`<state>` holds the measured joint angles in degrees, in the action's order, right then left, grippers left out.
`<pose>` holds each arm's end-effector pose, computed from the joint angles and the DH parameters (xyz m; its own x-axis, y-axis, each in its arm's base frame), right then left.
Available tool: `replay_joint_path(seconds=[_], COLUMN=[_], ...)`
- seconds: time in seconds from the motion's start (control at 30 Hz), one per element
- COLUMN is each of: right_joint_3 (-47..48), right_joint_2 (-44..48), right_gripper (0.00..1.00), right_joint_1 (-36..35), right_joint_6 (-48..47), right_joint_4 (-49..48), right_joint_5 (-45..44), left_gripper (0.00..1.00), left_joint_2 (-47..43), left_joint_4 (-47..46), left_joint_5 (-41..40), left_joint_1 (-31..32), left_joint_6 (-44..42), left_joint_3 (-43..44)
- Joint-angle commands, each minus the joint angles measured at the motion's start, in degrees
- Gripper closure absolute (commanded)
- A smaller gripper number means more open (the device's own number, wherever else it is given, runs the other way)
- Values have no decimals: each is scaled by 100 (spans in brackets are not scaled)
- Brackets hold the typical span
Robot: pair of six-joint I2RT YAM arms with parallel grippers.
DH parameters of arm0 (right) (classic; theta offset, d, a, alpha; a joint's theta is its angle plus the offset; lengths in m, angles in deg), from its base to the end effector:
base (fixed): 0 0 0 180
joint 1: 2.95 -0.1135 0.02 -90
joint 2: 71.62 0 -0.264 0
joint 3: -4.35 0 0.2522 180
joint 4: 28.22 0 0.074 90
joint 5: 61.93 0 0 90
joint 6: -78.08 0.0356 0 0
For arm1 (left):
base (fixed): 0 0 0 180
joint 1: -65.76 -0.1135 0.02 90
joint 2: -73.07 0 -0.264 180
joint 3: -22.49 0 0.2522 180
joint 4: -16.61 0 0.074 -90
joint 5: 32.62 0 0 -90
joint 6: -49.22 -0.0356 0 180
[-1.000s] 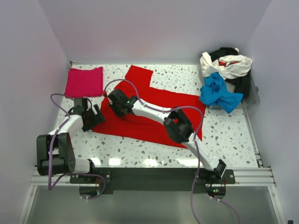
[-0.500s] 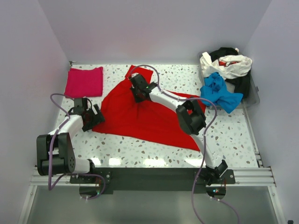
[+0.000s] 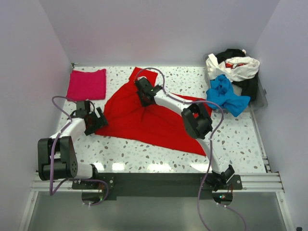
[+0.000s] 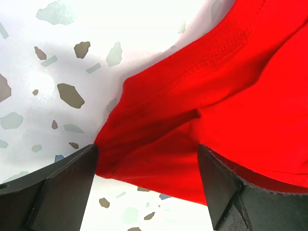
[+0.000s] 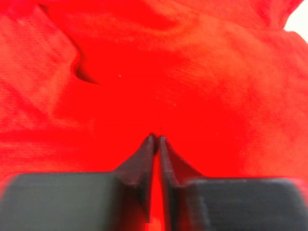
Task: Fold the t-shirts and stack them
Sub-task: Fold the tshirt
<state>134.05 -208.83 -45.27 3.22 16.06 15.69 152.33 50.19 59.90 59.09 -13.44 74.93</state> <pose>0.3978 0.3519 0.1744 -0.7070 -0.2987 -0.6411 -0.3884 0.9215 -0.0011 0.2485 0.0275 0.1638 -0.7238 -0.5466 -0.4212 -0.4805 0.8373 -0.2608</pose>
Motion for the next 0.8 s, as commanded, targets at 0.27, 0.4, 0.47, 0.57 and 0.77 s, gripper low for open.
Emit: replay_joint_path(seconds=[0.27,0.4,0.47,0.57,0.77], right_joint_3=[-414,-1054,-1599,-2495,-3735], right_joint_2=[1334,2037,2320,2830,3305], right_gripper=[39,30,27,24,19], right_joint_1=[119,268,478,873,1516], right_joint_6=[279,332,481,718,772], right_joint_4=[490,446,428,174,-196], right_joint_5=[-555,-564,-433,-134,271], left_gripper=[10,9,9,9,9], left_joint_2=[-104,88,308,1027,2108], left_joint_4=[646,612,489,208,-372], left_joint_5=[-391,-629,-674,-150,248], left_joint_1=[96,623,1132,1423,1687], left_joint_6=[-325,-325,-334,-211,-254], left_joint_3=[815,1465,1712,2160,2653])
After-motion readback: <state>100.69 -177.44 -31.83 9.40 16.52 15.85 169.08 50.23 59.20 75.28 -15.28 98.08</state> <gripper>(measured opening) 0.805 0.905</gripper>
